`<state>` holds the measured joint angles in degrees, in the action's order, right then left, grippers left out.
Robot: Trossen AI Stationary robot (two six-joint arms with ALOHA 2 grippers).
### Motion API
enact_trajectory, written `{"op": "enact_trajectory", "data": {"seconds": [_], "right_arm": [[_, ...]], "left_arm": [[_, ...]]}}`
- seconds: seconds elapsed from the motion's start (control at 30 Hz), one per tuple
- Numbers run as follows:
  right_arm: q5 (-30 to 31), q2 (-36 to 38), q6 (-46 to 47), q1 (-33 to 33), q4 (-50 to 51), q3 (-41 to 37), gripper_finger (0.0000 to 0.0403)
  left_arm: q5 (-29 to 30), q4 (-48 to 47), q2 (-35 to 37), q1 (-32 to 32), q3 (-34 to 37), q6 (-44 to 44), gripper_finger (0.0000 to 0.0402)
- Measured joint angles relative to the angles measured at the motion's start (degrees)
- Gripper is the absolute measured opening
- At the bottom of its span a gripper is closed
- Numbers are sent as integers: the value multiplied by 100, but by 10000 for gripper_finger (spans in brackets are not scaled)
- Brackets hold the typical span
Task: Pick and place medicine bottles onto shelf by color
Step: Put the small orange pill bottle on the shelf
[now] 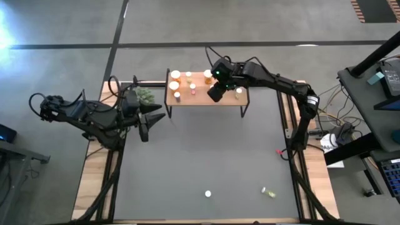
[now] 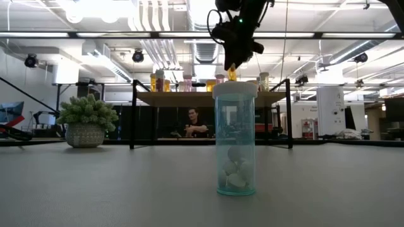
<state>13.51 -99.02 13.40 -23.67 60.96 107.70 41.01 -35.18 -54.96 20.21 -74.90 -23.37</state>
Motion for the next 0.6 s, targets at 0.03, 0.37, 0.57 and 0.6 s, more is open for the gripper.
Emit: {"op": "enact_trajectory", "data": {"seconds": [0.03,0.37,0.57,0.6], "right_arm": [[-1,17,-2,1,-9,-63,117],[208,152,-35,-32,-557,-836,123],[341,329,-40,-90,-887,-1122,120],[337,389,-38,-97,-961,-1191,117]], "left_arm": [[0,0,0,0,1,13,162],[0,-17,-46,0,-1,0,162],[0,2,-75,0,1,-25,162],[0,8,-84,1,0,-26,162]]}}
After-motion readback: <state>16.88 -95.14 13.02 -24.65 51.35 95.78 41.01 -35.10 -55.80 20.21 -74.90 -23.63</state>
